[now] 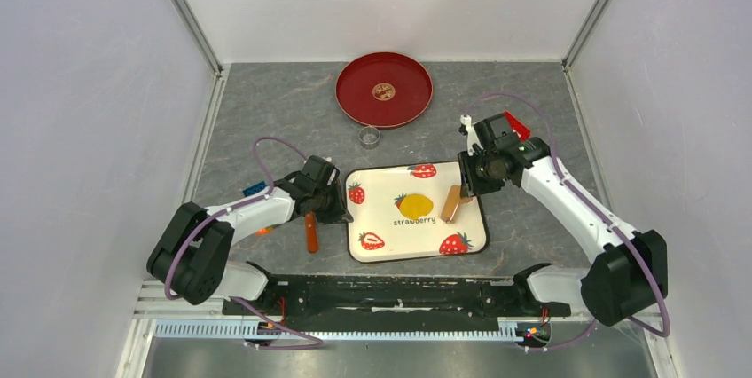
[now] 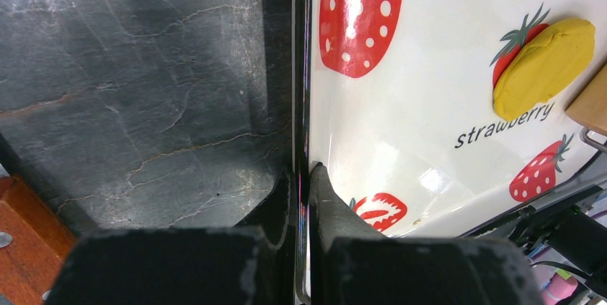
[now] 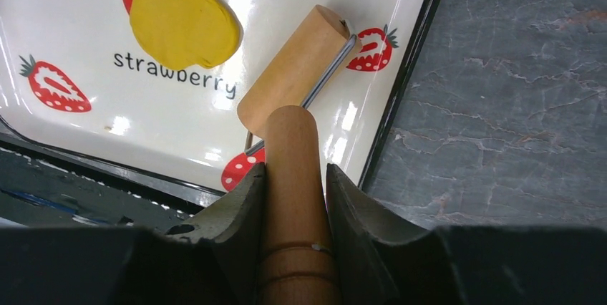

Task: Roll out the dumpling wrappers from the dough

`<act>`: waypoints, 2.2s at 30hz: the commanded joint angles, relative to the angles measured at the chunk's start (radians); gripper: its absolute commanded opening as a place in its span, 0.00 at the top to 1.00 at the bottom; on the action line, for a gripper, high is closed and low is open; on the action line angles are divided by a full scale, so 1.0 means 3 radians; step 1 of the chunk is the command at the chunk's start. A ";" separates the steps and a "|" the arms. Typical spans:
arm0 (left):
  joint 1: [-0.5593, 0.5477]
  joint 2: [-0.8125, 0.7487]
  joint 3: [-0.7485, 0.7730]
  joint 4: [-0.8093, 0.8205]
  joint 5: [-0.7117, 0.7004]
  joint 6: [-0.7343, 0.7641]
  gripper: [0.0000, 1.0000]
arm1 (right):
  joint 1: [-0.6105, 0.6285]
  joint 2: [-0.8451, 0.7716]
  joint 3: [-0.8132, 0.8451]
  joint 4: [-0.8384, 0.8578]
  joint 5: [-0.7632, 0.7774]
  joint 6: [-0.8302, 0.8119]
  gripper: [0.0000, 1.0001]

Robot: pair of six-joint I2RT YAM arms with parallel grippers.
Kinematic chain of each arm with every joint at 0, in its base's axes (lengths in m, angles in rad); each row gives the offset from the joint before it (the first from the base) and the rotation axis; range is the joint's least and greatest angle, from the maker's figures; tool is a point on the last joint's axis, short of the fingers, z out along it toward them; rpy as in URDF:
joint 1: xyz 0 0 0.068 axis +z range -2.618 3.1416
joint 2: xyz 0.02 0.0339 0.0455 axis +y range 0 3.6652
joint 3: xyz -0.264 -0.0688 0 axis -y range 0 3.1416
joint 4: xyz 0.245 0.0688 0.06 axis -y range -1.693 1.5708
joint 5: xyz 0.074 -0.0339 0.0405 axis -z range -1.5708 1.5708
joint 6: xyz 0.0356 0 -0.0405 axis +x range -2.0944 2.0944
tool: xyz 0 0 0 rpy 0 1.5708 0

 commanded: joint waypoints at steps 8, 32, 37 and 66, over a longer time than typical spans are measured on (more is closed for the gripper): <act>-0.0006 0.0142 -0.0068 -0.0281 -0.0459 0.0046 0.98 | 0.0234 0.0530 0.1019 -0.0636 0.0223 -0.0476 1.00; -0.0006 0.0156 -0.0058 -0.0285 -0.0458 0.0056 0.98 | 0.1193 0.1422 0.1224 -0.0445 0.0586 -0.0138 1.00; -0.0006 0.0160 -0.0056 -0.0287 -0.0461 0.0056 0.98 | 0.1249 0.1372 0.0934 -0.0288 0.0501 -0.0143 1.00; -0.0005 0.0157 -0.0061 -0.0285 -0.0453 0.0060 0.98 | 0.1191 0.1427 0.1994 -0.0639 0.0221 -0.0191 1.00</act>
